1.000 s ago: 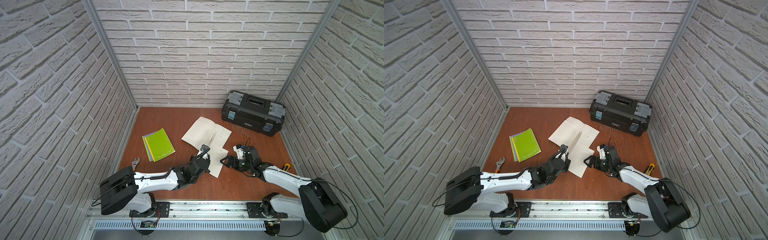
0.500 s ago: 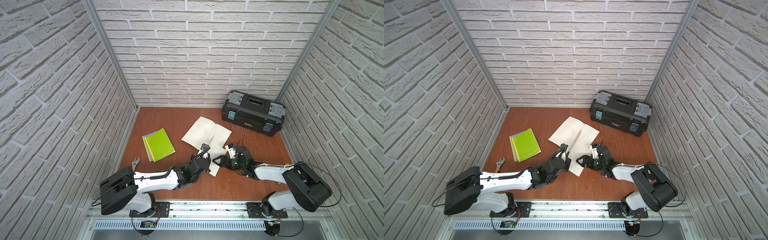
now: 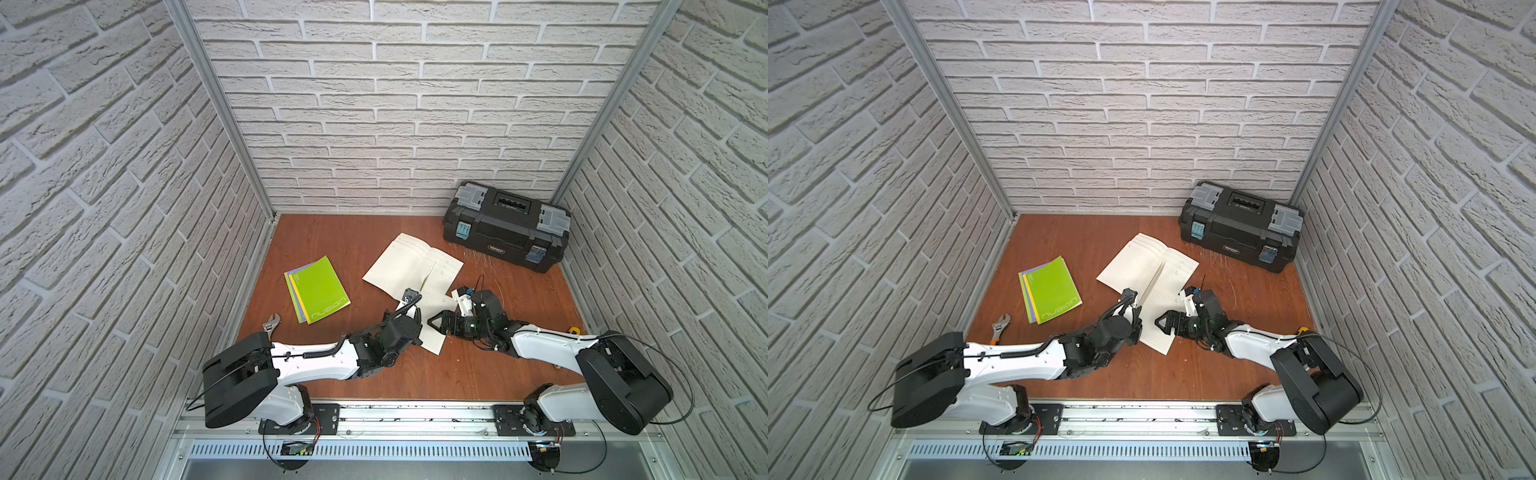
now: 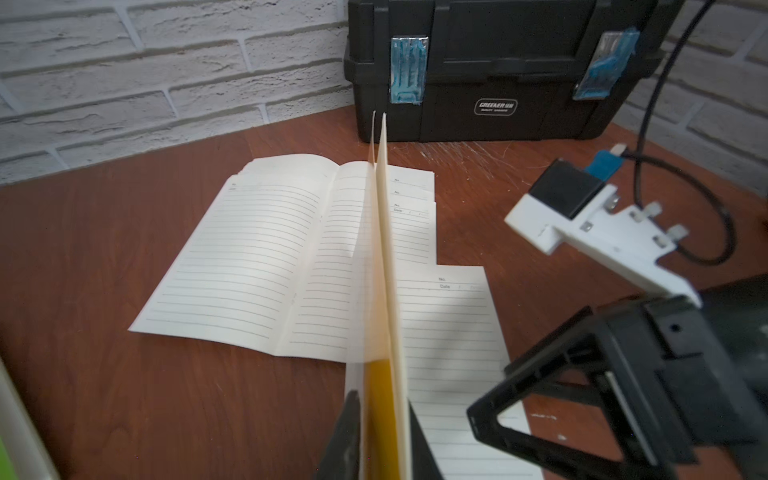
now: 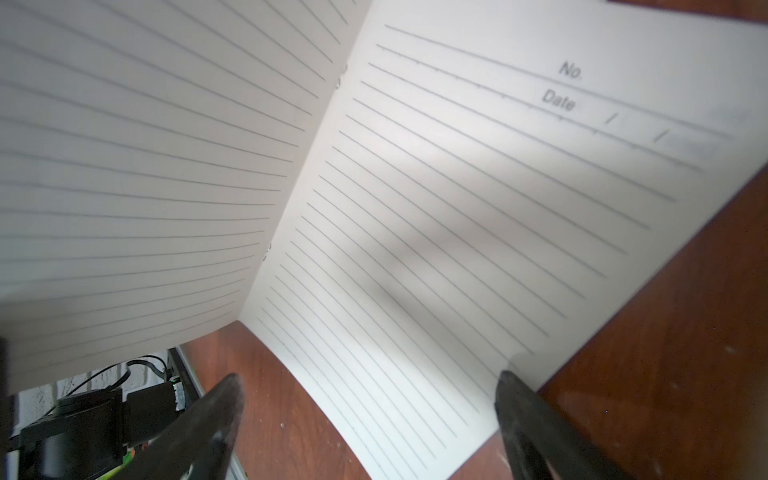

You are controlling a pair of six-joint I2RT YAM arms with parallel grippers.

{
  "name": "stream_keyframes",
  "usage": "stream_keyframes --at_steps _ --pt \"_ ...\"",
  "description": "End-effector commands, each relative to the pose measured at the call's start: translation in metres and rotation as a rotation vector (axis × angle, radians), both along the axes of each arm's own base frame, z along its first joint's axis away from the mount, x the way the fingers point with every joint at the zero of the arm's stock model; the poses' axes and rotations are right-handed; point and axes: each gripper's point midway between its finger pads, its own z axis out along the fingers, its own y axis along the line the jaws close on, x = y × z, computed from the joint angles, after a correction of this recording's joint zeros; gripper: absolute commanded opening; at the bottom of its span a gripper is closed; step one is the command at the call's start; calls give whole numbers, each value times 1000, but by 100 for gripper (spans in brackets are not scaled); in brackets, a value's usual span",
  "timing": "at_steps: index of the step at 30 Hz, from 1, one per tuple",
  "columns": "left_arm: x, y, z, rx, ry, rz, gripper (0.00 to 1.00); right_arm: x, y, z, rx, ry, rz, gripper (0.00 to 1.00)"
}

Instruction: Close the notebook

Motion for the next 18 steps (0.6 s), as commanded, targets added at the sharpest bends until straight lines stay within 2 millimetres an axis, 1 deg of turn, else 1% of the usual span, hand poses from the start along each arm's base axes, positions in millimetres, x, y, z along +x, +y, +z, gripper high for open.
stream_keyframes --at_steps 1,4,6,7,10,12,14,15,18 --pt "-4 -13 8 -51 -12 -48 42 0 1 -5 -25 4 12 94" --pt "-12 -22 13 -89 -6 -122 51 -2 -1 -9 -40 14 14 94" --pt "-20 -31 19 -106 3 -191 59 -3 -2 -12 -50 20 13 94" --pt "-27 -38 24 -118 5 -245 61 -3 -3 -12 -55 21 12 94" --pt "-34 -43 33 -149 13 -307 63 -4 -4 -15 -61 26 13 94" --pt "-35 -42 35 -190 23 -329 64 -4 -4 -17 -64 31 12 94" --pt "-32 -39 32 -254 55 -349 64 -5 -6 -18 -74 35 7 94" --pt "-28 -36 29 -286 72 -344 64 -5 -7 -17 -79 34 3 94" --pt "-18 -29 12 -332 109 -334 64 -5 -12 -14 -99 22 -12 94"
